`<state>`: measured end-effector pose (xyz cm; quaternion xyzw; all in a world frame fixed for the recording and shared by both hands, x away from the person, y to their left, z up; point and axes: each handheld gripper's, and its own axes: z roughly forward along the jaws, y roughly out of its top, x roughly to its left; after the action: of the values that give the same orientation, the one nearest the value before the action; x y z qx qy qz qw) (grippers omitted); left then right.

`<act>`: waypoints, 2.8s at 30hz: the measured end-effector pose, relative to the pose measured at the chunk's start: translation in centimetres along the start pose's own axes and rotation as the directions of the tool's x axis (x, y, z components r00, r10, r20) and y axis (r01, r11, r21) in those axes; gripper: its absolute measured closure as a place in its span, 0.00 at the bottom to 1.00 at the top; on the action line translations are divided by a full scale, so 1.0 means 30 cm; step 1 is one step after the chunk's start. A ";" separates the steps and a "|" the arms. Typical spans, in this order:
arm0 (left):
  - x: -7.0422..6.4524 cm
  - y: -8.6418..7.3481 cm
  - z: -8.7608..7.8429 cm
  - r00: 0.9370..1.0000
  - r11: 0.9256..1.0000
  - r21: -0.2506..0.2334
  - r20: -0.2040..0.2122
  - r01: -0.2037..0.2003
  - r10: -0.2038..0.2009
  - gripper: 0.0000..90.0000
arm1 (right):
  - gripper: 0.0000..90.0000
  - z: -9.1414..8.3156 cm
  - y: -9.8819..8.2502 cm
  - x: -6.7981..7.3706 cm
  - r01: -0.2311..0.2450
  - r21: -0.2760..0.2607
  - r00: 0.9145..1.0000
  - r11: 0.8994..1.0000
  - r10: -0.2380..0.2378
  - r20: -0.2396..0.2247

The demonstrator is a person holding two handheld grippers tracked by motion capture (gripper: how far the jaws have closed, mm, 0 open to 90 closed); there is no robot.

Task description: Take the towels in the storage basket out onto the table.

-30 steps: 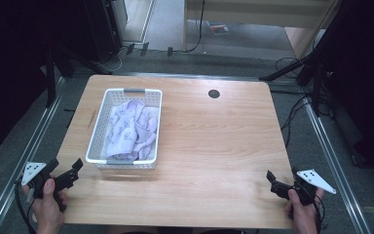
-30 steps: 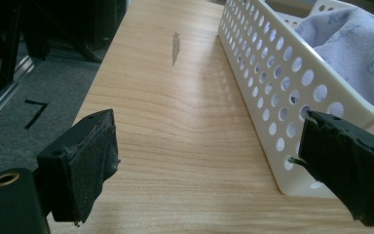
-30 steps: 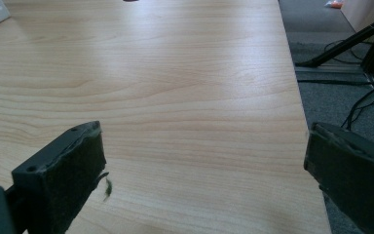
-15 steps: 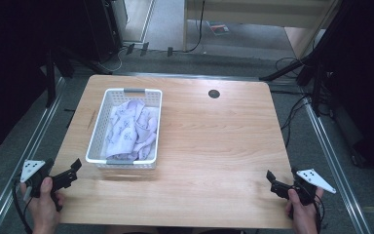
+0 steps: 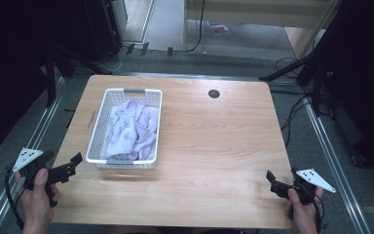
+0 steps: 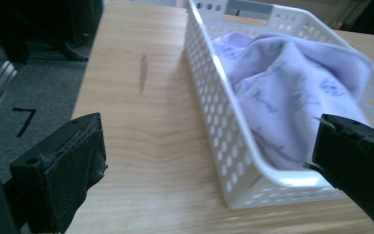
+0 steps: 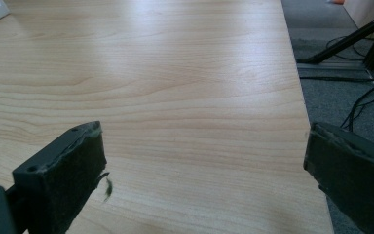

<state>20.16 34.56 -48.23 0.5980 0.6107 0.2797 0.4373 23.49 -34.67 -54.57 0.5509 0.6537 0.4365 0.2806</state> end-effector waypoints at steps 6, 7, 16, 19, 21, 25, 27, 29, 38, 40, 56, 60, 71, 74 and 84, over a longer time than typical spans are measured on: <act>-0.081 0.105 0.035 0.996 0.994 0.082 0.047 -0.076 0.073 0.00 | 0.02 0.000 0.000 0.000 -0.003 -0.001 1.000 1.000 0.003 -0.002; -0.095 0.118 0.040 0.995 0.992 0.089 0.053 -0.088 0.083 0.00 | 0.02 0.000 0.000 0.000 -0.003 0.000 1.000 1.000 0.003 -0.002; -0.209 0.201 0.122 0.981 0.968 0.178 0.106 -0.177 0.160 0.00 | 0.02 0.000 0.000 -0.001 -0.003 0.000 1.000 1.000 0.003 -0.007; -0.237 0.225 0.158 0.981 0.959 0.216 0.105 -0.185 0.166 0.00 | 0.02 0.000 0.000 -0.001 -0.003 0.000 1.000 1.000 0.003 -0.008; -0.247 0.232 0.170 0.981 0.956 0.228 0.110 -0.182 0.160 0.00 | 0.02 0.000 0.000 -0.002 -0.002 -0.001 1.000 1.000 0.002 -0.008; -0.288 0.260 0.223 0.977 0.941 0.276 0.137 -0.198 0.166 0.00 | 0.02 0.000 0.000 -0.003 -0.005 -0.001 1.000 1.000 0.005 -0.010; -0.309 0.271 0.256 0.975 0.931 0.304 0.149 -0.205 0.166 0.00 | 0.02 0.000 0.000 -0.003 -0.005 -0.001 1.000 1.000 0.005 -0.012; -0.326 0.276 0.283 0.974 0.926 0.319 0.159 -0.202 0.158 0.00 | 0.02 0.000 0.000 -0.003 -0.005 -0.002 1.000 1.000 0.005 -0.011; -0.410 0.316 0.421 0.976 0.882 0.431 0.179 -0.190 0.123 0.00 | 0.02 0.000 0.000 -0.004 -0.005 -0.002 1.000 1.000 0.004 -0.014; -0.418 0.323 0.444 0.978 0.874 0.447 0.172 -0.188 0.122 0.00 | 0.02 0.000 0.000 -0.004 -0.004 -0.001 1.000 1.000 0.004 -0.016; -0.451 0.267 0.666 0.985 0.733 0.661 0.056 -0.159 0.163 0.00 | 0.02 0.001 0.000 -0.004 -0.002 0.002 1.000 1.000 0.002 -0.024; -0.446 0.229 0.707 0.981 0.670 0.724 0.044 -0.161 0.188 0.00 | 0.02 0.001 0.000 -0.004 -0.002 0.002 1.000 1.000 0.002 -0.026; -0.449 0.186 0.742 0.982 0.664 0.729 0.058 -0.166 0.181 0.00 | 0.02 0.000 0.000 -0.003 0.001 0.003 1.000 1.000 -0.001 -0.024; -0.442 0.181 0.739 0.982 0.667 0.726 0.069 -0.169 0.173 0.00 | 0.02 0.001 0.000 -0.003 0.000 0.003 1.000 1.000 0.000 -0.020; -0.427 0.169 0.742 0.986 0.678 0.718 0.085 -0.160 0.143 0.00 | 0.02 0.002 0.001 -0.002 -0.002 0.006 1.000 1.000 0.002 -0.015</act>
<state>40.70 18.70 -51.56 0.7730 0.6150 0.0458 0.1490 23.55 -34.71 -54.58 0.5492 0.6566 0.4389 0.2733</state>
